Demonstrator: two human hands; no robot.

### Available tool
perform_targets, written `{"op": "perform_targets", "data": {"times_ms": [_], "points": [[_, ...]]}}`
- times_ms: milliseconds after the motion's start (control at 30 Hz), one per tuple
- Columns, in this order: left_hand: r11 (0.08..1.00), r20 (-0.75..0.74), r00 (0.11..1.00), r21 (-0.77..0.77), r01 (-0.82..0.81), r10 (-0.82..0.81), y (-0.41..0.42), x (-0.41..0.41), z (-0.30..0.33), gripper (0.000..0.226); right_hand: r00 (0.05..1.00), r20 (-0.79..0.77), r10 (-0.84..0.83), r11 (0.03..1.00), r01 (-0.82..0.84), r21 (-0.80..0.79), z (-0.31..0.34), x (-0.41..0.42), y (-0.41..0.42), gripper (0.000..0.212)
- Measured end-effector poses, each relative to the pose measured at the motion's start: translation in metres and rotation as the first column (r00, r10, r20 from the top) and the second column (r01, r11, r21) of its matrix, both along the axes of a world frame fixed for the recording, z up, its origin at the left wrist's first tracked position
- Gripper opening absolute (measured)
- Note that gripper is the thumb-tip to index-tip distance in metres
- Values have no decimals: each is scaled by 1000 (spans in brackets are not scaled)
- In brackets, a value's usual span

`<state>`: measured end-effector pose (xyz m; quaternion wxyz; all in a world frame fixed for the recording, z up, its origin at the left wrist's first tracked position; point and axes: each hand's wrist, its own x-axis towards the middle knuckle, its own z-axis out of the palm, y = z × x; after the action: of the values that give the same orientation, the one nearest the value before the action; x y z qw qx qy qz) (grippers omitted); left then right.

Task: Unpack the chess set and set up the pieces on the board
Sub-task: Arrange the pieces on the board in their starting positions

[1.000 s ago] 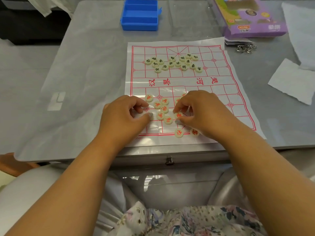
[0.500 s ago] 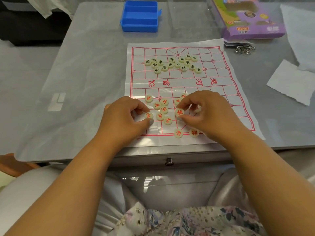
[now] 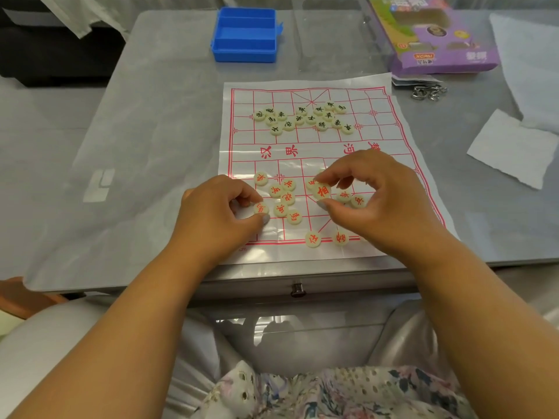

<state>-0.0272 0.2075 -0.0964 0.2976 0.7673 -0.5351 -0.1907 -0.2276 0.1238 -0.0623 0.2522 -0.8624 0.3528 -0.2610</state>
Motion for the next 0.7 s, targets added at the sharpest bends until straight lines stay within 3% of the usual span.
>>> {"op": "perform_targets", "data": {"times_ms": [100, 233, 367, 700], "points": [[1000, 6, 1000, 1, 5, -5, 0, 0, 0, 18, 996, -21, -84, 996, 85, 23, 7, -21, -7, 24], [1000, 16, 1000, -2, 6, -6, 2, 1, -2, 18, 964, -184, -194, 972, 215, 99, 9, -69, -16, 20], [1000, 26, 1000, 10, 4, -4, 1, -1, -1, 19, 941, -282, -186, 949, 247, 198, -1, -92, -9, 19], [1000, 4, 1000, 21, -10, 10, 4, -3, 0, 19, 884, -450, -129, 964, 219, 153, -11, -81, -7, 26]]}}
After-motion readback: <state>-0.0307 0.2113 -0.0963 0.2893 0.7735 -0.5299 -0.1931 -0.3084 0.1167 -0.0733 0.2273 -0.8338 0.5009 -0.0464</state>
